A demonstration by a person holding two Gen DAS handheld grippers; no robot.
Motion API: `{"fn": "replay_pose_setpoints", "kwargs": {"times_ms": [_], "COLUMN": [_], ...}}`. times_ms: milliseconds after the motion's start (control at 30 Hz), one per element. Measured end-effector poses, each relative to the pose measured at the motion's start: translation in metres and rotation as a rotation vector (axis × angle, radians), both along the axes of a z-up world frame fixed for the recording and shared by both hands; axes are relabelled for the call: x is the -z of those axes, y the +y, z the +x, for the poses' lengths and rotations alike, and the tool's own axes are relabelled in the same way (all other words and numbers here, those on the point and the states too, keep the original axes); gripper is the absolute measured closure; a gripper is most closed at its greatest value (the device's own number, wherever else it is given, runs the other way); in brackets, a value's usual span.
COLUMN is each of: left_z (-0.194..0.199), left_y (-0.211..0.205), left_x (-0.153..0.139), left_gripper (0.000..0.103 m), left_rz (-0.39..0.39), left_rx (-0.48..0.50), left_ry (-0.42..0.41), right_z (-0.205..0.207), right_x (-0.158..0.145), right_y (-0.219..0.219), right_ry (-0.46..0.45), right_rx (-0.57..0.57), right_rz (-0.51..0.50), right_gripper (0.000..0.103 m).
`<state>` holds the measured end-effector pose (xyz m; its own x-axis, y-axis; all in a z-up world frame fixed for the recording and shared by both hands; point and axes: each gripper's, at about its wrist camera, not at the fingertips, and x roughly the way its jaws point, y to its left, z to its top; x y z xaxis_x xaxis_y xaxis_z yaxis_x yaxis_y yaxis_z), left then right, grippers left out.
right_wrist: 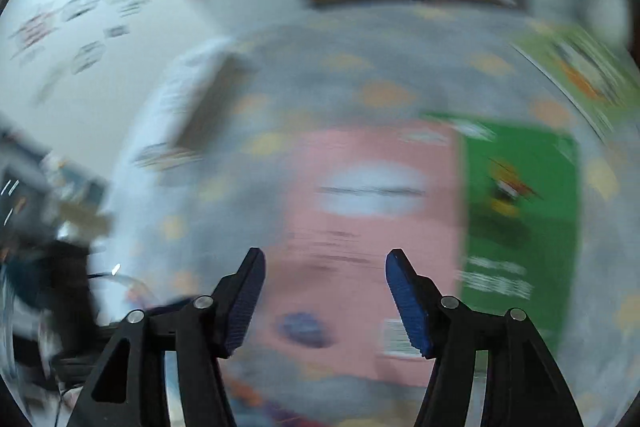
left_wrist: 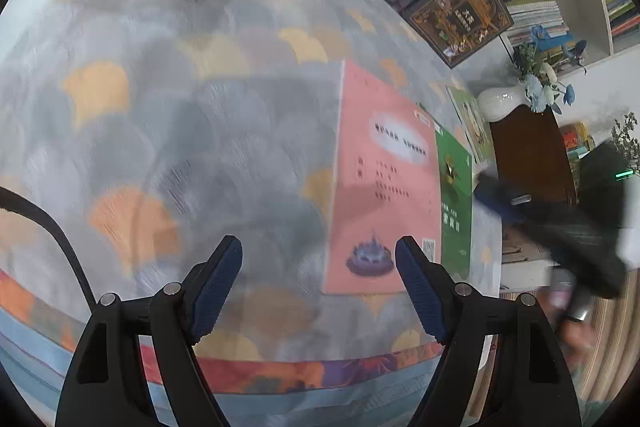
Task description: Organize books
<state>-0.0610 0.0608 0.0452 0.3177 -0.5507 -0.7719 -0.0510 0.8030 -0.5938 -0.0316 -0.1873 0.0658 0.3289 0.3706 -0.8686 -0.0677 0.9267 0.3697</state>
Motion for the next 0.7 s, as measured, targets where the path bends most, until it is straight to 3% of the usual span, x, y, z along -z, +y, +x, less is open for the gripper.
{"fn": "replay_pose_setpoints", "kwargs": {"times_ms": [67,200,267,367,500,633,700], "left_z": [0.008,0.018,0.022,0.026,0.028,0.028,0.028], "left_y": [-0.003,-0.034,-0.048,-0.060,-0.067,-0.060,-0.056], "left_x": [-0.002,0.005,0.015,0.029,0.027,0.031,0.033], "left_gripper": [0.026,0.026,0.026,0.025,0.022,0.021,0.021], "left_rz": [-0.014,0.023,0.033,0.008,0.052,-0.007,-0.069], "left_rx": [0.035,0.167,0.219,0.260,0.324,0.320,0.336], "left_ry": [-0.006,-0.001,0.025,0.073,0.071,0.082,0.101], "right_z": [0.006,0.004,0.000,-0.001,0.001,-0.001,0.000], "right_x": [0.024,0.045,0.049,0.050,0.044,0.025,0.023], "right_y": [-0.023,-0.040,-0.045,-0.034,-0.032,-0.042,-0.038], "right_ry": [0.044,0.074,0.062,0.072,0.091,0.063,0.116], "right_rx": [0.070,0.133,0.161,0.115,0.104,0.141,0.108], "right_rz": [-0.035,-0.050,-0.039,-0.005,0.001,0.171,0.472], "right_gripper": [0.057,0.069,0.069,0.068,0.067,0.068,0.068]}}
